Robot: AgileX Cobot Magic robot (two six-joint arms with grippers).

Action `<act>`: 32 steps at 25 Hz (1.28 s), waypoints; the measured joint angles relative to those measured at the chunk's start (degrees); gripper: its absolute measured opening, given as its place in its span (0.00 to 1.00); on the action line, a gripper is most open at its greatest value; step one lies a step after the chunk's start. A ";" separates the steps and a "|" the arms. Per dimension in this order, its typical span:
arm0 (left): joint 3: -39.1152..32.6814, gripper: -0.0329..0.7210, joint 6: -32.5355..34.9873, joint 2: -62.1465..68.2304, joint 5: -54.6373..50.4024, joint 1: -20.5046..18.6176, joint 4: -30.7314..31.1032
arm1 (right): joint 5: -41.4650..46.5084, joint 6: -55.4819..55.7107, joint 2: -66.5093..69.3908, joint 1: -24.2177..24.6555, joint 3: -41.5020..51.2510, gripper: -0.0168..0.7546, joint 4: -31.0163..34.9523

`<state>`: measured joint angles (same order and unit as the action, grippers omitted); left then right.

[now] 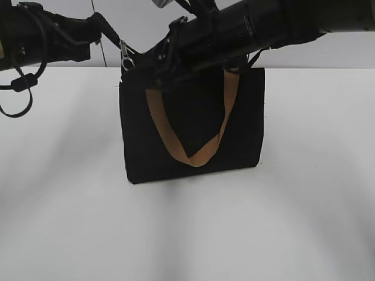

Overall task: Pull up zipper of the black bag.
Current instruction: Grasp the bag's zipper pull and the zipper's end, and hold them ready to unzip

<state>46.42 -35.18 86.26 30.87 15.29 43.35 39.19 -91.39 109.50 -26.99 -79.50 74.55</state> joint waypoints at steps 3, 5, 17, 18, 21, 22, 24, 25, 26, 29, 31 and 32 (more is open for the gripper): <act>0.00 0.06 0.00 0.00 0.00 0.00 0.00 | -0.20 -0.07 0.97 0.00 -0.11 0.62 0.20; 0.00 0.06 0.00 0.00 0.00 0.00 0.00 | -0.20 -0.07 1.64 0.00 -0.35 0.59 1.17; 0.00 0.06 0.00 0.00 0.00 0.00 0.00 | -2.20 -0.07 3.78 0.00 -2.51 0.32 6.12; 0.00 0.06 0.00 0.00 0.00 0.00 0.00 | -2.68 -0.07 3.78 0.00 -2.51 0.28 6.12; 0.00 0.06 0.00 0.00 0.00 0.00 0.00 | -3.44 -0.07 3.78 0.00 -2.51 0.14 6.12; 0.00 0.06 0.00 0.00 0.00 0.00 0.00 | -3.84 0.07 3.78 0.00 -2.51 0.09 6.05; 0.00 0.06 0.00 0.00 0.00 0.00 0.00 | -4.94 0.71 3.78 0.00 -2.51 0.01 5.93; 0.00 0.06 0.00 0.00 0.00 0.00 0.00 | -5.33 1.21 3.78 0.00 -2.51 0.00 5.87; 0.00 0.06 0.00 0.00 -0.07 0.00 0.00 | -5.60 1.75 3.78 0.00 -2.51 0.00 5.70; 0.00 0.06 0.00 0.00 -1.40 0.00 0.00 | -5.73 3.48 3.39 0.00 -2.51 0.00 4.58; 0.02 0.06 0.00 0.00 -3.47 0.00 0.00 | -5.86 5.34 2.35 0.06 -2.51 0.00 2.85; 0.02 0.06 0.00 0.00 -4.80 0.00 0.00 | -5.86 6.50 1.72 0.16 -2.51 0.00 1.80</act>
<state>46.44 -35.18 86.26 26.07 15.29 43.35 33.33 -84.89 111.22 -26.84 -82.01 76.36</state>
